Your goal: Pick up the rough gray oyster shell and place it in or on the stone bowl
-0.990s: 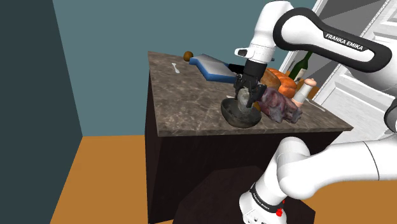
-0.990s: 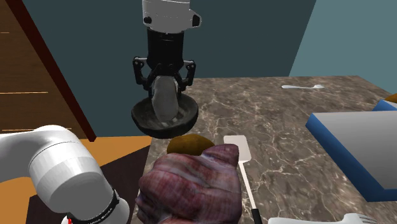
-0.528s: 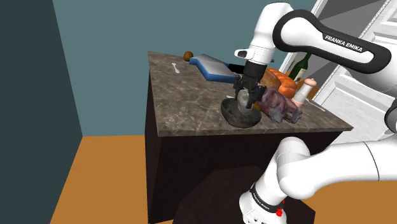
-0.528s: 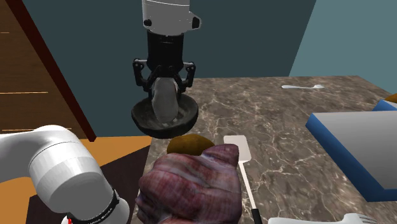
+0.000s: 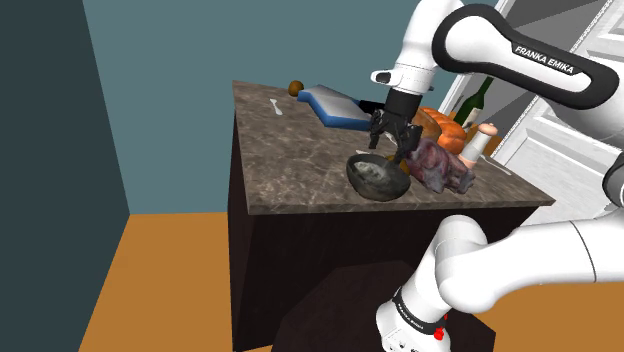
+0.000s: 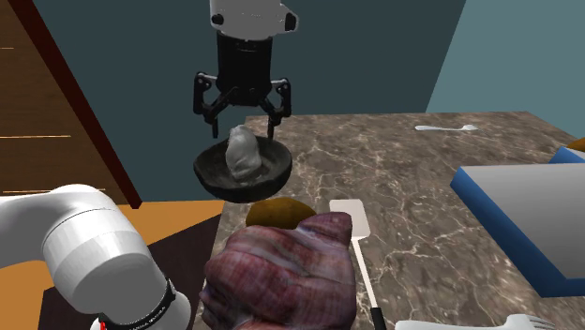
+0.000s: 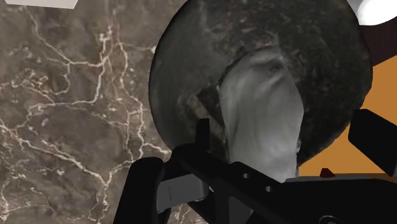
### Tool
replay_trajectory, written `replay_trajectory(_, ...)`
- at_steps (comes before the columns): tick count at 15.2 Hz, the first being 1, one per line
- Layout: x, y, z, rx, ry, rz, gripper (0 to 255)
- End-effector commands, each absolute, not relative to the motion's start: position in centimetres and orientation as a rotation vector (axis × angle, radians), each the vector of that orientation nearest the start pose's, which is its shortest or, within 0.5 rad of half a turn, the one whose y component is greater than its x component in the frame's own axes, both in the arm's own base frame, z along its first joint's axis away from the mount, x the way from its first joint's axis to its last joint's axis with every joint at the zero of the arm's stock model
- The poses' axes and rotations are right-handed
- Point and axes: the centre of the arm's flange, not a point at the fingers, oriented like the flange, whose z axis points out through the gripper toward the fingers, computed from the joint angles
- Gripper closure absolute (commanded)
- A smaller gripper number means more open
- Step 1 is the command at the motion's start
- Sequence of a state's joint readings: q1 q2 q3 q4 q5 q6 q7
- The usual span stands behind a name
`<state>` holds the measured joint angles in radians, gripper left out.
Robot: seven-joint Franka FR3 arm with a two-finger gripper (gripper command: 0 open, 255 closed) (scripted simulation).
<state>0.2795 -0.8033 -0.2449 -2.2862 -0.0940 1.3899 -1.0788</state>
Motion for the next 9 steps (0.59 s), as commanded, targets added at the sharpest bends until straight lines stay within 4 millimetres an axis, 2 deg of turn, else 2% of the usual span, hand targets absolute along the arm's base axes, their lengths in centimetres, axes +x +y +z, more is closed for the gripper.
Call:
replay_trajectory(1,29.4,-2.8,62.7,-2.503,-1.684,0.088,0)
replay_trajectory(2,29.6,-2.9,63.7,-2.503,-1.684,0.088,0)
replay_trajectory(9,29.6,-2.9,63.7,-2.503,-1.684,0.088,0)
